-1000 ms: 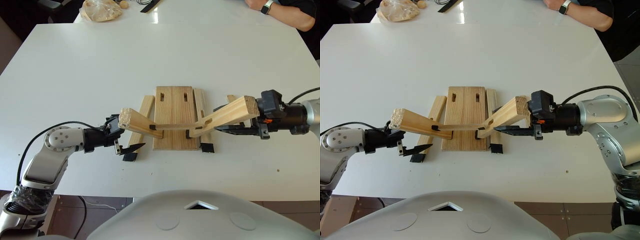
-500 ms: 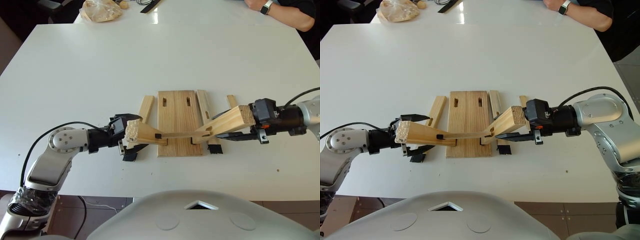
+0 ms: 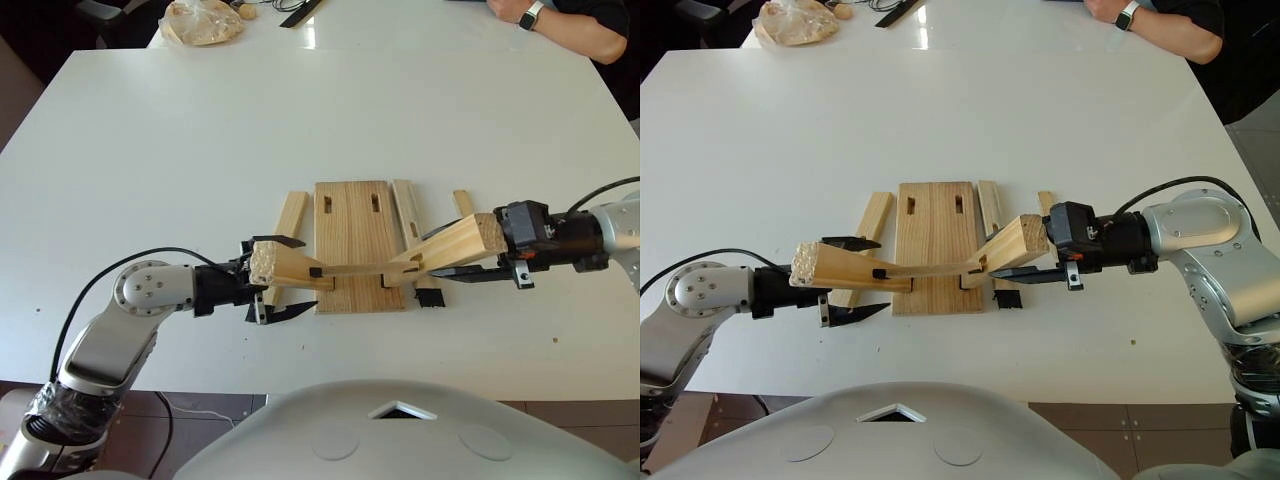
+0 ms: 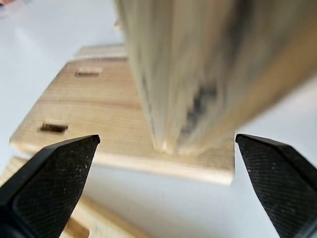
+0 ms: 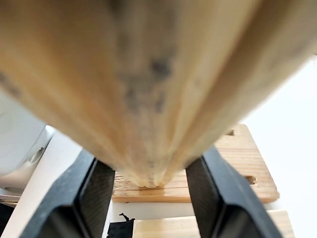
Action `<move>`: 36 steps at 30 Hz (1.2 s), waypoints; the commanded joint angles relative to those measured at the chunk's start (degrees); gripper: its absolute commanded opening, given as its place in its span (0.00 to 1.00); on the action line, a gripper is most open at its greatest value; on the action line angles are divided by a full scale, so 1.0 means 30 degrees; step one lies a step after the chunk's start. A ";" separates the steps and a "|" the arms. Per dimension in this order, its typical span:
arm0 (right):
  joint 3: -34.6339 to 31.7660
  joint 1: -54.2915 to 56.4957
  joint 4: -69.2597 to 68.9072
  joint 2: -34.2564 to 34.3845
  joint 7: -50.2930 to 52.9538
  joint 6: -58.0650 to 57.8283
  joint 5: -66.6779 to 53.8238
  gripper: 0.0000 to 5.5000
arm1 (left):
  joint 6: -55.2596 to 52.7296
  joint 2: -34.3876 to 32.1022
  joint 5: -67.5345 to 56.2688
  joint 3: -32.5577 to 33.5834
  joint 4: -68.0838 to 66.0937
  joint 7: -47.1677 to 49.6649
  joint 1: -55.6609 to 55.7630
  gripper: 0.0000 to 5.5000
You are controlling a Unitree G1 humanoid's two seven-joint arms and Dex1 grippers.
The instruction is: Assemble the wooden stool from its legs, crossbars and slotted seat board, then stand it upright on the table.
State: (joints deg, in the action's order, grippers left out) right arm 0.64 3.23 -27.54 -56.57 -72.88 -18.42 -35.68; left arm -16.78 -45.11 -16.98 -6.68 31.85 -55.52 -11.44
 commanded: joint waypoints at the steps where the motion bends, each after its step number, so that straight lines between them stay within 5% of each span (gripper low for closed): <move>1: 0.0819 -0.0550 0.1079 -0.0174 0.0194 -0.0219 0.1656 0.37 | -0.0632 0.0585 -0.0010 -0.0492 0.0097 0.0671 0.0947 0.93; 17: 0.2968 -0.0216 0.1249 -0.0251 0.0207 0.1195 0.2973 0.37 | -0.1831 0.1157 -0.0903 -0.0304 -0.0713 0.0976 0.2105 0.93; 26: 0.6307 0.2451 0.3019 -0.0211 -0.0198 0.0085 0.5062 0.37 | -0.2074 0.1498 -0.0829 -0.0997 -0.0780 0.0873 0.3177 0.93; 36: 0.5992 0.2315 0.3377 -0.1086 -0.0280 0.0030 0.4309 0.37 | -0.3053 -0.1623 -0.4178 0.3099 -0.2692 -0.3022 0.2598 0.93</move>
State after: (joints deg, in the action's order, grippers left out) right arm 11.66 14.52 -19.85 -56.76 -73.41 -13.83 -33.36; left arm -24.29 -46.34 -26.19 -1.59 26.94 -60.53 -4.85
